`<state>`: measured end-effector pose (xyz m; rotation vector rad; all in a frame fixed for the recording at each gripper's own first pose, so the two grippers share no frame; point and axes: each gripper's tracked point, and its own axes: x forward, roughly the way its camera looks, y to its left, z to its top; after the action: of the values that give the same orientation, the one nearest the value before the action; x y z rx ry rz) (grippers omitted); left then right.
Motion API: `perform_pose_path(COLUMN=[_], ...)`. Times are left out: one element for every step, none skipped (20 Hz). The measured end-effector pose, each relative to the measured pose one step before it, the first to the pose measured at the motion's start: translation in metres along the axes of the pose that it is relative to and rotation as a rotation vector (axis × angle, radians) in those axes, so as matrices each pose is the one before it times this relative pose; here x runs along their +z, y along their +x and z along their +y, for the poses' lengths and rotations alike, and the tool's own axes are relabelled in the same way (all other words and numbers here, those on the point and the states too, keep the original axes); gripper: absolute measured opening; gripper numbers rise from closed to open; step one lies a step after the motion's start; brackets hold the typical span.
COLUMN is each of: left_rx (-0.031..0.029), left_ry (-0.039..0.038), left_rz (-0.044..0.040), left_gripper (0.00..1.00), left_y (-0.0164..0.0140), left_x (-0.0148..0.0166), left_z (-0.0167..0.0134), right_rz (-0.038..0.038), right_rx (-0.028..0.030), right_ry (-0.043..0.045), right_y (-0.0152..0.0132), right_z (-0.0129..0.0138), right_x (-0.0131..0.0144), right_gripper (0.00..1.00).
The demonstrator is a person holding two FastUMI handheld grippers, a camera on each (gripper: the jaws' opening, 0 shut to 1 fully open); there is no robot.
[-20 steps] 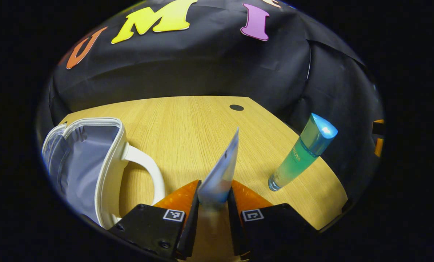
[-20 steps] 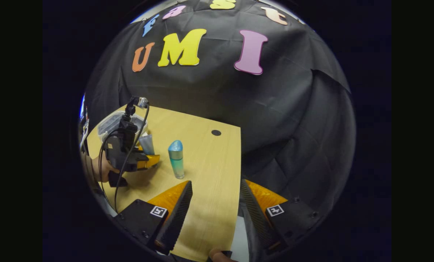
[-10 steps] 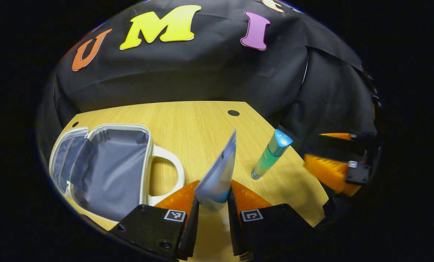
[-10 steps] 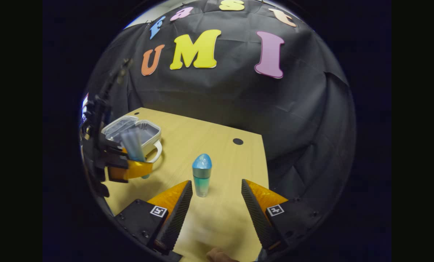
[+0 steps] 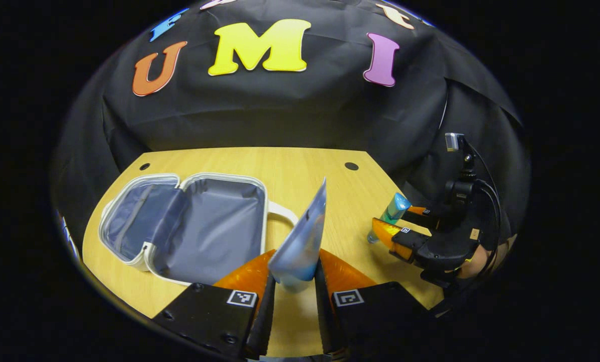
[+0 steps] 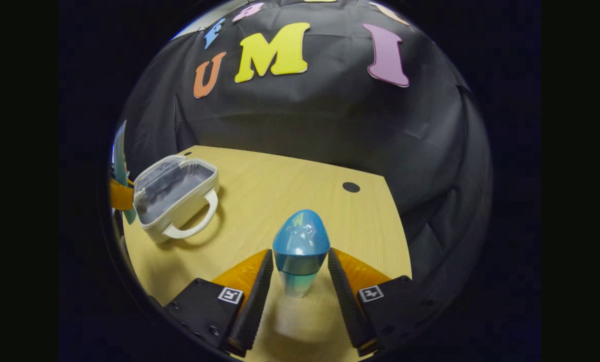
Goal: First open the suitcase, pack the skin care products into it, and then close the suitcase.
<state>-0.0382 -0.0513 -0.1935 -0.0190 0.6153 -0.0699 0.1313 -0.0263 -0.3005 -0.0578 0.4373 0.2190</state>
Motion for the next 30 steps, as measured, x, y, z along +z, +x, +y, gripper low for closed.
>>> perform_pose_path(left_rx=[0.01053, 0.00881, 0.00881, 0.00682, 0.00032, 0.00568, 0.00172, 0.00388, 0.01046, 0.00906, 0.01154, 0.00946, 0.01196, 0.01061, -0.01055, -0.01082, 0.00039, 0.00616, 0.0138, 0.00369, -0.00636, -0.02418, -0.01887, -0.0094, 0.01063, -0.00108, 0.00301, 0.00105, 0.00004, 0.00313], left_ry=[-0.0045, -0.00411, -0.00406, -0.00405, -0.00223, 0.00076, 0.00263, 0.00785, 0.00844, 0.00683, 0.00576, 0.00241, 0.00003, -0.00511, -0.01029, -0.00693, 0.00426, 0.02033, 0.02506, 0.02272, 0.00524, -0.00716, -0.01478, -0.00759, -0.00443, -0.00249, -0.00497, -0.00515, -0.00311, -0.00481], left_rz=[-0.00194, 0.00251, 0.0, 0.00007, -0.00027, -0.00554, -0.005, -0.00416, -0.0029, 0.00424, 0.00935, 0.01513, 0.02741, 0.02734, 0.03413, 0.03538, 0.02739, 0.02759, 0.02324, 0.02141, 0.01542, 0.01333, 0.01768, 0.02523, 0.00943, 0.01107, 0.02185, 0.01583, 0.01211, 0.01718], left_gripper=[0.41, 0.41, 0.41, 0.41, 0.41, 0.41, 0.41, 0.41, 0.41, 0.41, 0.41, 0.41, 0.41, 0.41, 0.41, 0.41, 0.41, 0.42, 0.42, 0.49, 0.42, 0.41, 0.41, 0.41, 0.41, 0.41, 0.41, 0.41, 0.41, 0.41], left_y=[-0.00252, -0.00187, -0.00111, -0.00148, 0.00012, -0.00044, 0.00123, 0.00279, 0.00291, 0.00508, 0.00684, 0.00882, 0.01002, 0.01088, 0.01161, 0.01056, 0.00991, 0.00767, 0.00654, 0.00622, 0.00329, 0.00324, 0.00304, 0.00207, -0.00083, 0.00427, 0.00133, 0.00051, 0.00146, 0.0013], left_x=[0.00069, -0.00112, 0.00074, 0.00175, 0.00254, 0.00286, 0.00429, 0.00369, 0.00302, 0.00057, -0.00061, -0.00408, -0.00688, -0.00945, -0.01069, -0.01146, -0.00952, -0.0105, -0.00783, -0.00806, -0.00429, -0.00356, -0.00319, -0.00619, 0.00071, 0.00112, -0.00049, 0.00116, 0.00293, 0.00068], left_z=[0.00742, 0.00731, 0.00808, 0.00688, 0.00748, 0.00987, 0.00999, 0.01179, 0.01397, 0.01284, 0.01383, 0.01447, 0.01348, 0.01317, 0.00675, 0.00414, 0.00483, 0.00541, 0.00484, 0.00157, -0.00269, -0.0063, -0.00599, -0.00093, 0.00147, 0.00023, 0.00102, 0.00034, 0.00062, 0.00142], right_rz=[-0.00043, 0.01069, 0.00409, 0.01438, 0.01492, 0.00694, 0.00047, -0.00228, -0.00535, -0.00652, -0.00475, -0.00447, -0.00485, -0.00399, -0.00257, -0.00378, -0.00145, -0.00065, 0.00128, 0.00119, 0.00084, 0.00322, 0.0044, 0.00371, 0.00328, 0.00195, 0.00122, -0.00028, -0.00064, -0.00003], right_rx=[-0.00796, -0.01476, -0.00352, -0.01607, -0.00819, 0.0035, -0.00286, -0.00355, 0.00004, 0.00403, 0.00101, 0.00136, 0.0053, 0.00673, 0.00546, -0.0006, 0.00406, 0.0022, -0.00015, 0.00119, -0.00093, -0.00129, 0.00197, 0.00066, -0.00144, -0.00141, 0.00083, 0.00226, 0.00209, -0.00077], right_ry=[-0.00481, -0.00832, -0.00246, -0.00195, 0.00249, 0.00967, 0.01131, 0.006, 0.00151, -0.00132, -0.0026, -0.00376, -0.00287, -0.00111, -0.00155, 0.00356, 0.00444, 0.00482, 0.00121, -0.00307, -0.00138, -0.00004, 0.00133, 0.00385, 0.00406, 0.00357, 0.00323, 0.00222, -0.00041, -0.00061], right_y=[-0.0047, 0.00573, -0.00462, -0.00176, -0.00186, -0.00601, -0.00773, -0.00794, -0.00897, -0.00894, -0.00851, -0.00824, -0.00782, -0.00781, -0.00616, -0.00613, -0.00518, -0.00386, -0.00353, -0.00252, -0.00217, -0.00135, -0.0011, -0.00196, 0.0001, -0.00043, -0.00105, -0.0013, -0.00038, 0.00042], right_z=[0.00085, -0.00307, 0.00431, -0.00035, 0.00054, 0.00323, 0.00356, 0.00286, 0.0054, 0.0059, 0.00621, 0.00626, 0.0082, 0.00787, 0.00795, 0.00622, 0.00717, 0.00699, 0.00558, 0.0056, 0.00415, 0.00356, 0.00379, 0.00337, 0.00184, 0.00226, 0.00159, 0.00144, 0.00086, -0.00056], right_x=[-0.0013, 0.0005, -0.00207, -0.00171, -0.00009, 0.00182, 0.00366, 0.0054, 0.00532, 0.00681, 0.00525, 0.00667, 0.00542, 0.00663, 0.004, 0.00454, 0.0042, 0.00363, 0.00131, 0.00239, 0.00116, 0.00066, -0.0009, -0.00063, -0.00087, -0.00003, -0.00027, 0.00029, 0.00015, 0.00109], right_gripper=[0.61, 0.52, 0.43, 0.41, 0.39, 0.37, 0.37, 0.37, 0.37, 0.37, 0.37, 0.37, 0.34, 0.37, 0.37, 0.37, 0.37, 0.37, 0.37, 0.37, 0.37, 0.37, 0.37, 0.37, 0.37, 0.37, 0.37, 0.37, 0.37, 0.37])
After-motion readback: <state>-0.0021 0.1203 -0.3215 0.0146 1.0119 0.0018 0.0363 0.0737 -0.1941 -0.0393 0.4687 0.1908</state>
